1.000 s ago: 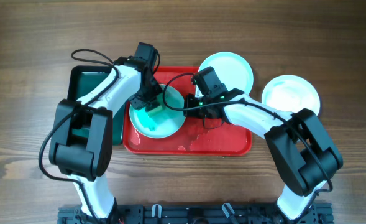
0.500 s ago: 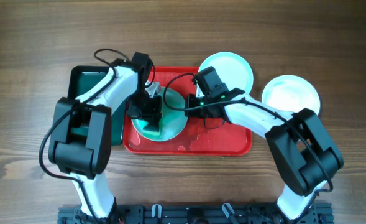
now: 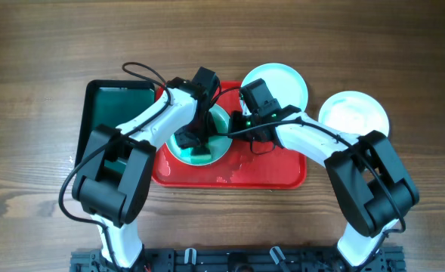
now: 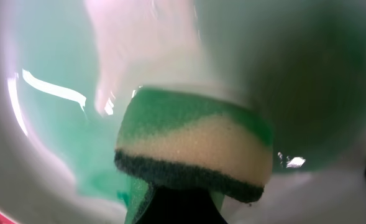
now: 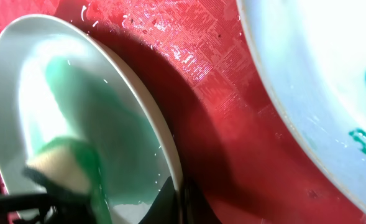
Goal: Clean dirty plates on tray and stack at the side
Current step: 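Hold the plate with the right gripper and scrub it with the sponge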
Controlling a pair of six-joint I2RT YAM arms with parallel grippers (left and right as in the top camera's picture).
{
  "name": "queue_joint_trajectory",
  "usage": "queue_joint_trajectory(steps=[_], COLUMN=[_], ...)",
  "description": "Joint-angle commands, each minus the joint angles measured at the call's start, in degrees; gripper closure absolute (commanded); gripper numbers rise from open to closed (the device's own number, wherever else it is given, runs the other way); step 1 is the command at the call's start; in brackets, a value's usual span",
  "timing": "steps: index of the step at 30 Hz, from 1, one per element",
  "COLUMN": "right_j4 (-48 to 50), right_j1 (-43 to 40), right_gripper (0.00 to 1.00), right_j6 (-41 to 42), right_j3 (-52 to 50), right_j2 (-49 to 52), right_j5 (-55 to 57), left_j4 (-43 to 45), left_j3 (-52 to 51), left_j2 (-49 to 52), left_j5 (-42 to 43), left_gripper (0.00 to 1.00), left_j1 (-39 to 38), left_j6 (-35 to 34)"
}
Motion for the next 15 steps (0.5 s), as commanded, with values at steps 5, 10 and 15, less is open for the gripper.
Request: queue_joint_trajectory(steps=[5,10,15], right_j4=[-0.5,-0.7,-0.7], right_j1=[0.2,0.2,0.2], right_gripper=[0.96,0.96,0.96], right_j6=[1.6,1.5,1.5], right_j3=[0.4,0.4,0.4], right_j2=[1.2,1.2,1.2], right_j5=[-1.4,-1.4,-1.4], left_j4=[-2.6,-1.8,-1.5], left_j3=[-1.6,-1.6,-1.6], left_j2=[2.9,2.9,2.9], left_j5=[10.2,-15.9,-41.4], left_gripper=[0.96,0.96,0.96], left_j1=[-0.5,-0.5,-0.5], left_j6=[35.8,25.6,7.4])
